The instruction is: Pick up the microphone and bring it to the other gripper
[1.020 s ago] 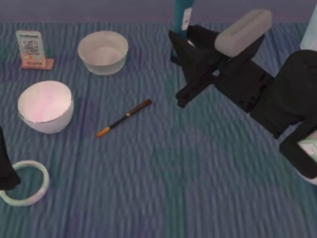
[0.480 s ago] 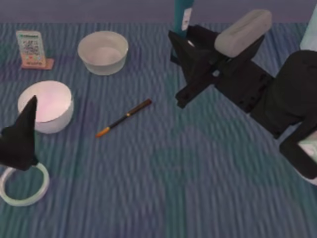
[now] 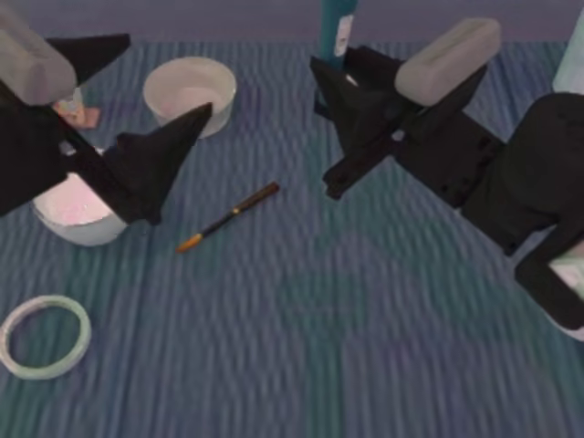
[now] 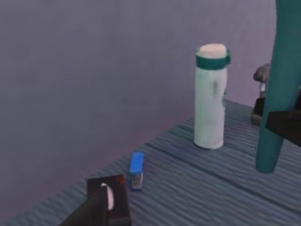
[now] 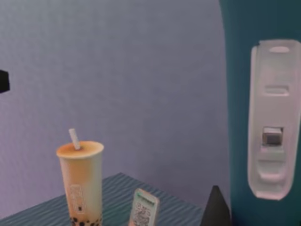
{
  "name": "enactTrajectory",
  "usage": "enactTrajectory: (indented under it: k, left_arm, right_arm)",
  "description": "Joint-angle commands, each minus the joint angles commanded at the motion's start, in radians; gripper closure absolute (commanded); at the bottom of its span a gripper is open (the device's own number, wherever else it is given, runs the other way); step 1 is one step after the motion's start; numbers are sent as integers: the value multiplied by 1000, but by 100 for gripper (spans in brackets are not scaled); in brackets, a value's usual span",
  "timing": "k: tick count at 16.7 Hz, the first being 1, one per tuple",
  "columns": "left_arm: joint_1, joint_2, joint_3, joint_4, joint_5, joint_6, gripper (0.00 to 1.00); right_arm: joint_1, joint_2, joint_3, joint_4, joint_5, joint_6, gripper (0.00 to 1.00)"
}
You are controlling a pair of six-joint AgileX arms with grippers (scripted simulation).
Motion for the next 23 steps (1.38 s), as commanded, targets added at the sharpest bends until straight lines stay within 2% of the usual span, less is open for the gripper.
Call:
enactTrajectory:
  k: [3,5,12,15,20,23]
  left_arm:
    - [-41,153,95,57,89,15,0]
    - [-59,213,137,82,127,22,0]
    - [-63,236,152,91,138,24,0]
    - [-106,307,209,110,102,22,0]
    - [-223,510,363,161,-12,18,0]
    - [-265,573,414,176,-53,16,0]
  right_arm:
    - [0,0,0,0,0,0,100]
    - [0,0,0,0,0,0,100]
    - [0,0,0,0,0,0,100]
    - [0,0,0,0,0,0,100]
    - [0,0,0,0,0,0,100]
    - [0,0,0,0,0,0,100]
